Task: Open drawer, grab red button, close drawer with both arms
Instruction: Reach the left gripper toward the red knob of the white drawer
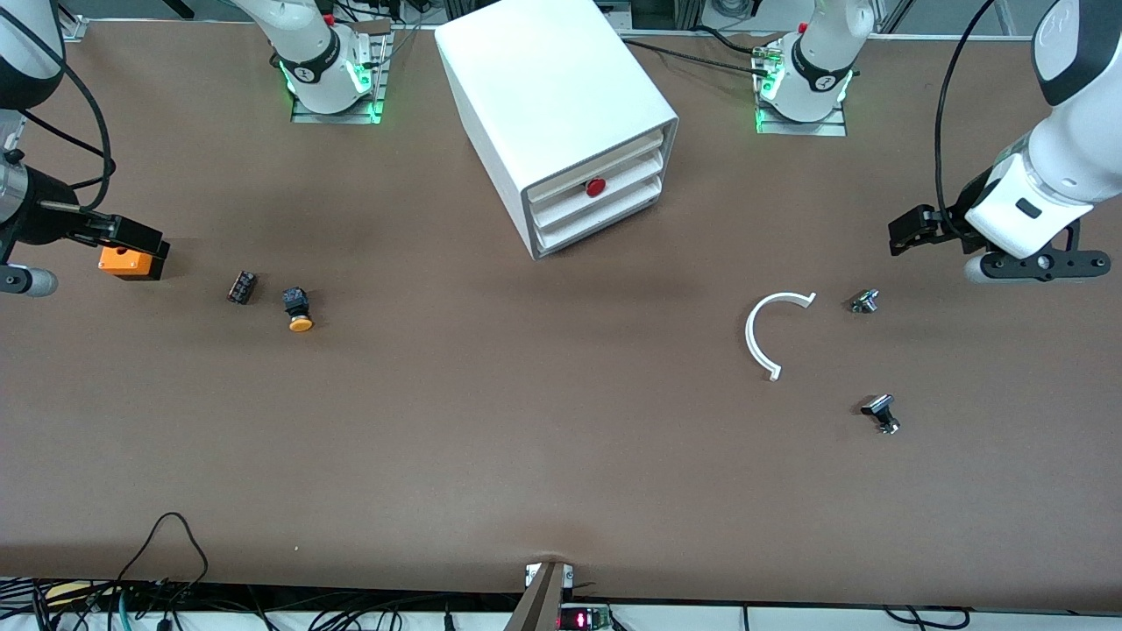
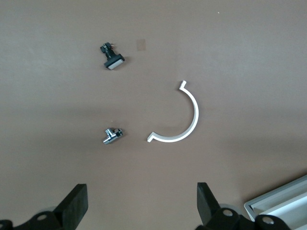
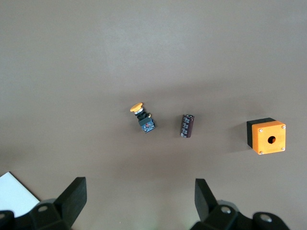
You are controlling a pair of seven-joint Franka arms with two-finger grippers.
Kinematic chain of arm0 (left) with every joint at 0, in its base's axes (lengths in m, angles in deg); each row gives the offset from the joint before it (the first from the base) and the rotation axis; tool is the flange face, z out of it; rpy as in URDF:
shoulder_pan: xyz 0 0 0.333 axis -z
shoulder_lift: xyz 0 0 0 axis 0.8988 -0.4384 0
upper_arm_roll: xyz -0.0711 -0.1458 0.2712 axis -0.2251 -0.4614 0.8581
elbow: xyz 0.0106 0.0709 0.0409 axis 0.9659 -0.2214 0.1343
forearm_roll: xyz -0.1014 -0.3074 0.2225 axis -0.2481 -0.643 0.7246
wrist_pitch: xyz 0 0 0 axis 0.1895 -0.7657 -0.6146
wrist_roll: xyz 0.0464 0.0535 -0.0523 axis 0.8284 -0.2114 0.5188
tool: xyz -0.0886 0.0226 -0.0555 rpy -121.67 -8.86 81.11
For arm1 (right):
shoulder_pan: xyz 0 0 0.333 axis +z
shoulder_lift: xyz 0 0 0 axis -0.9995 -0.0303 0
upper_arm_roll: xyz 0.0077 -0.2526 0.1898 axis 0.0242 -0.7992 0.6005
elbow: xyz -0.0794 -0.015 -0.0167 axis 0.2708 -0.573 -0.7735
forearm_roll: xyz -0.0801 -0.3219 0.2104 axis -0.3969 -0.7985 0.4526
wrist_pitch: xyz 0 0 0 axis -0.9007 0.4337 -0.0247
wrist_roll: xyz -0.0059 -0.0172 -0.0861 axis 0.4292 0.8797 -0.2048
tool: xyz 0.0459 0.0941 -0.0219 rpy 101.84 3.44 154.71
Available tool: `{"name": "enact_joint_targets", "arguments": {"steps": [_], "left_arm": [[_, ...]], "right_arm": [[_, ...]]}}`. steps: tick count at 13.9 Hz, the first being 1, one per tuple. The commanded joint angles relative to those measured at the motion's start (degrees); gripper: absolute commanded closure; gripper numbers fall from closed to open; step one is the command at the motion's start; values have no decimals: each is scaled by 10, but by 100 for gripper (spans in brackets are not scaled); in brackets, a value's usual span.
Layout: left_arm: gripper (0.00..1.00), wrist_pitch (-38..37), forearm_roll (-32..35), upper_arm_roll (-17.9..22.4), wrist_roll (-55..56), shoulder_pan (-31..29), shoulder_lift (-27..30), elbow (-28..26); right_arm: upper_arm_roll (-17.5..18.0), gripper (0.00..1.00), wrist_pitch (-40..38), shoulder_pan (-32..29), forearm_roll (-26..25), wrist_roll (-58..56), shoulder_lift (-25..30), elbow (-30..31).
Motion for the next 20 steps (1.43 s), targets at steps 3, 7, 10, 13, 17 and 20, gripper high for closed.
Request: {"name": "enact_joint_targets", "arguments": {"steps": [3,7,10,13,17,20], "left_arm": [[1,-37,-160,-2,-24,0,-19,-49],[1,-31,-265,-6,-35,6,-45,-101],[1,3,-314,-9,-159,9,-77,-157],[3,11,-380,-10,-220,20,-125,-181],[6,48,-484,-33,-275,50,-163,-206],[8,71,-528,-61,-277,67,-184,-214]], "right_arm": [[3,0,-8,3,3,7,-3,-5],[3,0,-8,8,3,7,-5,-2],[3,0,-5,14,3,8,-7,-3],[3,0,-2,14,4,8,-8,-4],[3,0,1,13,6,8,-12,-4],[3,0,2,13,9,8,-11,-4]]}}
